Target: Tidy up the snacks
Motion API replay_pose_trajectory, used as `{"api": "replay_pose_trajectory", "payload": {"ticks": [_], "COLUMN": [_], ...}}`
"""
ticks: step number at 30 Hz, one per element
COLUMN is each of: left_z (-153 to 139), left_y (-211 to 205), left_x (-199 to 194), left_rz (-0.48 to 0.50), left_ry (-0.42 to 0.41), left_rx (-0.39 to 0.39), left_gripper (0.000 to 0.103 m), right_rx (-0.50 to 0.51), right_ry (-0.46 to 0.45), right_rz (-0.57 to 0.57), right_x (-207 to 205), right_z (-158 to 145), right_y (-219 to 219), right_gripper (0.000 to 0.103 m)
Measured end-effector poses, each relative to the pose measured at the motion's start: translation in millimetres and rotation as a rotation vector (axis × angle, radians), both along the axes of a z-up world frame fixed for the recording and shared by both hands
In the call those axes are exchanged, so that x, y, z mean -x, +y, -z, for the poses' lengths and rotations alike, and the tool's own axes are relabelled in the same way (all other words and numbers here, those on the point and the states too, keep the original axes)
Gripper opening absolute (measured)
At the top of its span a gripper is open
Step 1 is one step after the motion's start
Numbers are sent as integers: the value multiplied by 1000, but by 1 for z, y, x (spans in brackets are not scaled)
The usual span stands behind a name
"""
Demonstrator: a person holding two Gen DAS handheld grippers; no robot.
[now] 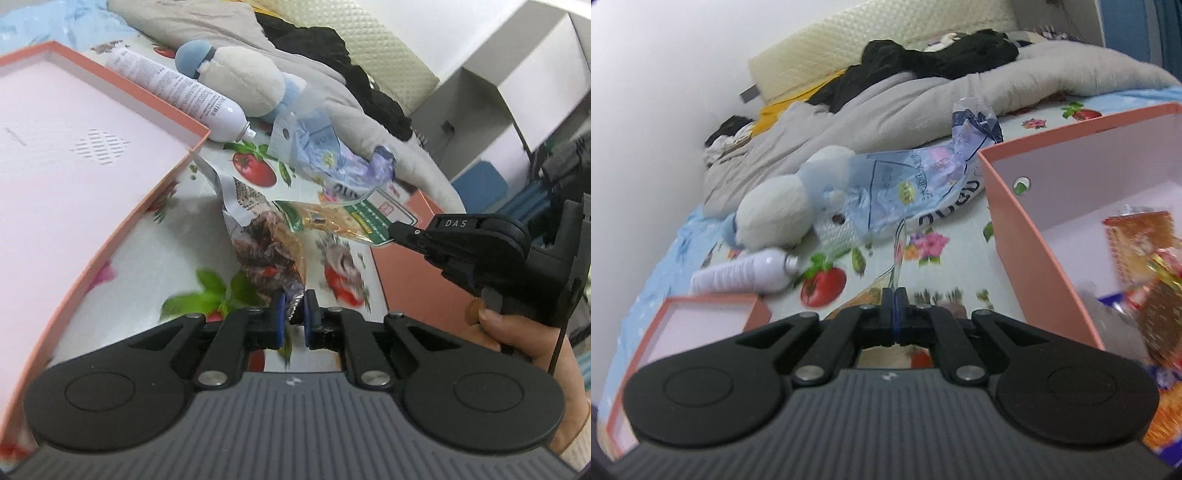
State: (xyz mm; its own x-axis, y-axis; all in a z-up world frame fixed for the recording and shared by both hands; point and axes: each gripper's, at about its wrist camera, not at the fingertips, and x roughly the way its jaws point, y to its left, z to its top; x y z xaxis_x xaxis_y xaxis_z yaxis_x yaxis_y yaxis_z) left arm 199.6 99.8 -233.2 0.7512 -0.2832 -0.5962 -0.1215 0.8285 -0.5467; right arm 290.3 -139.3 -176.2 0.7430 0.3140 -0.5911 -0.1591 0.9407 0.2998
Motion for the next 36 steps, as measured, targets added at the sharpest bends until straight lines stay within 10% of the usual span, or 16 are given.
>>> {"api": "replay_pose_trajectory", "payload": {"ticks": [30,36], "left_z": [-33,-36], "left_y": [-16,-20], "left_x": [111,110], "left_rz": [-7,2], "left_ry": [239,271], "left_rx": [-162,-202], "left_gripper": [13,60], "right_rx": [134,139], "right_ry": [132,152], "right_rz": [-147,-164], "right_x": [181,185], "right_z": [24,27], "right_y": [-55,-60], "right_gripper": [6,25]}}
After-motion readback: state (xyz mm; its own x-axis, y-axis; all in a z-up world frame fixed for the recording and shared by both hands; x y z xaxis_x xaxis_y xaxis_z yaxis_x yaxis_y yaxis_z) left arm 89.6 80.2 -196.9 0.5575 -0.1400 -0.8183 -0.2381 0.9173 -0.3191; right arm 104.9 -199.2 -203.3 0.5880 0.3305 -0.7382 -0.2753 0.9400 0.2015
